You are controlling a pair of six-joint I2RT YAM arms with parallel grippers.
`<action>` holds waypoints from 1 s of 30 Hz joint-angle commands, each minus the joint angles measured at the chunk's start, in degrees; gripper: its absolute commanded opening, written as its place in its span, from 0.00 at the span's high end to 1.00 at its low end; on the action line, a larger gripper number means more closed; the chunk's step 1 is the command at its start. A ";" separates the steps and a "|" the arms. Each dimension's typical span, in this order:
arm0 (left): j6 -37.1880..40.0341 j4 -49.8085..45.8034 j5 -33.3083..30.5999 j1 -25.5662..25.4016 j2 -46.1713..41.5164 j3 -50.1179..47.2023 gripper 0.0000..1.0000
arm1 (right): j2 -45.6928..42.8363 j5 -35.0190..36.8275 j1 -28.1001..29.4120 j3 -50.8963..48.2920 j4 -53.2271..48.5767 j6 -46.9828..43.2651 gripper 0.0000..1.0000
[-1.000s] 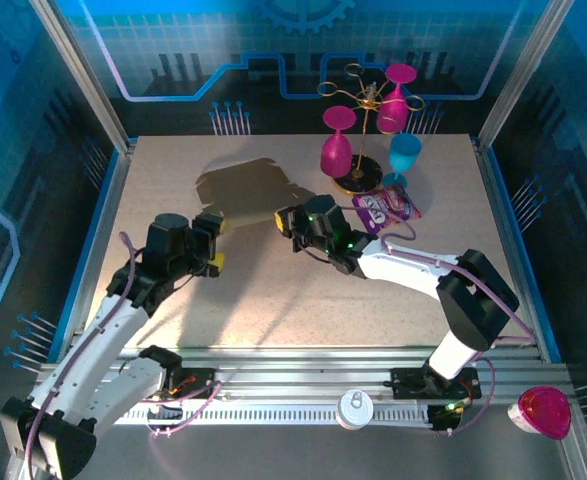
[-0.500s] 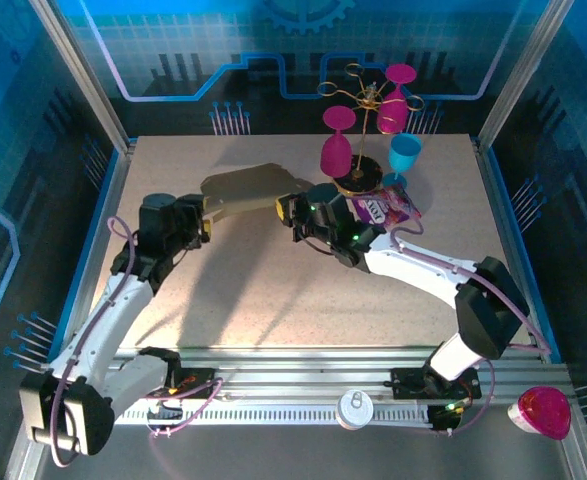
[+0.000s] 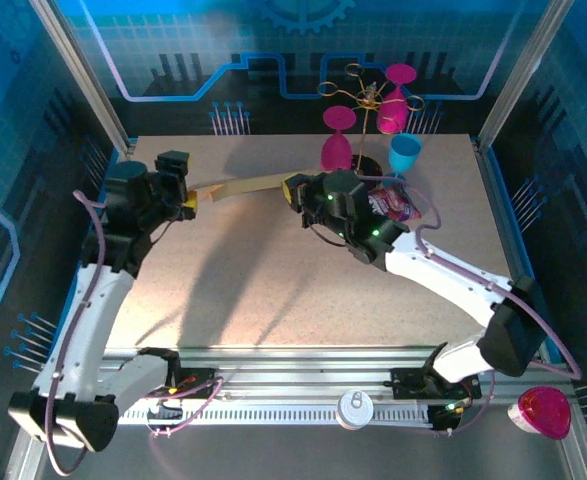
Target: Fold the paper box
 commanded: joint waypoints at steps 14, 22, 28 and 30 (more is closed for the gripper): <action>22.29 -38.00 -8.79 2.05 3.14 27.20 0.24 | -8.15 10.97 3.85 23.41 -43.54 -3.81 1.00; 23.07 -26.57 11.27 1.81 9.94 27.03 0.49 | 6.88 5.49 -0.14 16.86 -21.84 0.41 1.00; 22.25 -27.77 13.46 -6.95 15.01 29.97 0.51 | 8.99 6.22 -0.28 19.18 -23.25 -0.43 1.00; 22.13 -28.20 12.17 -7.87 14.54 27.98 0.51 | 9.26 5.90 -0.54 18.53 -23.06 0.24 1.00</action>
